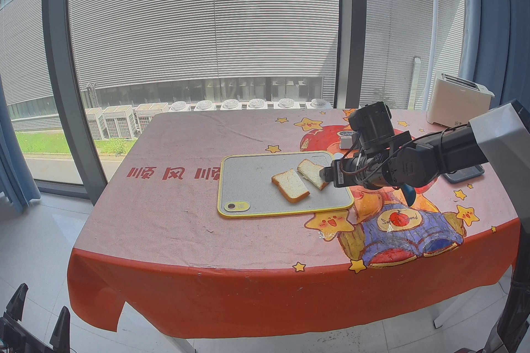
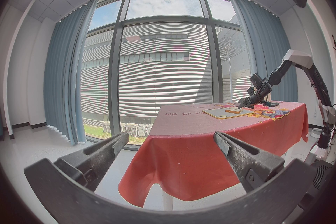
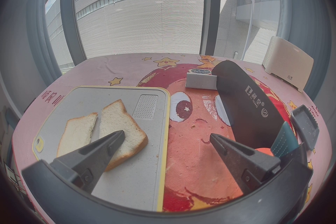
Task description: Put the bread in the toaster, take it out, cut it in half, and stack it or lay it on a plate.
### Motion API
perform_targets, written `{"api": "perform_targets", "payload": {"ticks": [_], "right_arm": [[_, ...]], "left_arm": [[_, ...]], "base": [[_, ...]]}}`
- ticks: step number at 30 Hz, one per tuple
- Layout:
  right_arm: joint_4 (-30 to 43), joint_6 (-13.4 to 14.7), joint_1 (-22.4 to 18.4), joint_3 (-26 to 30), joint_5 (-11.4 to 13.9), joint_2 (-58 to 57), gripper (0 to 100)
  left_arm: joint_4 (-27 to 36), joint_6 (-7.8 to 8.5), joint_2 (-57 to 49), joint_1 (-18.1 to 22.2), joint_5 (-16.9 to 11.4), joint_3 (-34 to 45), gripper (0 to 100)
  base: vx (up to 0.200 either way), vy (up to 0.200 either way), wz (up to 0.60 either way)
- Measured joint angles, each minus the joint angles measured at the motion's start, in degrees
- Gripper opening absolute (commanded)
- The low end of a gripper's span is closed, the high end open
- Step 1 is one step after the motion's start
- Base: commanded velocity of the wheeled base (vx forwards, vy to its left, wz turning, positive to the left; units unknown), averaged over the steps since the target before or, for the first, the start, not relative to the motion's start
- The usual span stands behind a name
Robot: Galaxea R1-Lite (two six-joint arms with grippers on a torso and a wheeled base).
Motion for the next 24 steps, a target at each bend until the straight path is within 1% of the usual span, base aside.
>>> {"api": "perform_targets", "payload": {"ticks": [19,20,24], "right_arm": [[0.0,-0.2,0.2,-0.1,-0.2,0.2,100],[0.0,-0.2,0.2,-0.1,-0.2,0.2,0],[0.0,-0.1,0.3,-0.1,-0.1,0.4,0]], "left_arm": [[0.0,0.02,0.0,0.0,0.0,0.0,100],[0.0,0.02,0.0,0.0,0.0,0.0,100],[0.0,0.02,0.0,0.0,0.0,0.0,100]], "base": [[0.000,0.000,0.00],[0.000,0.000,0.00],[0.000,0.000,0.00]]}}
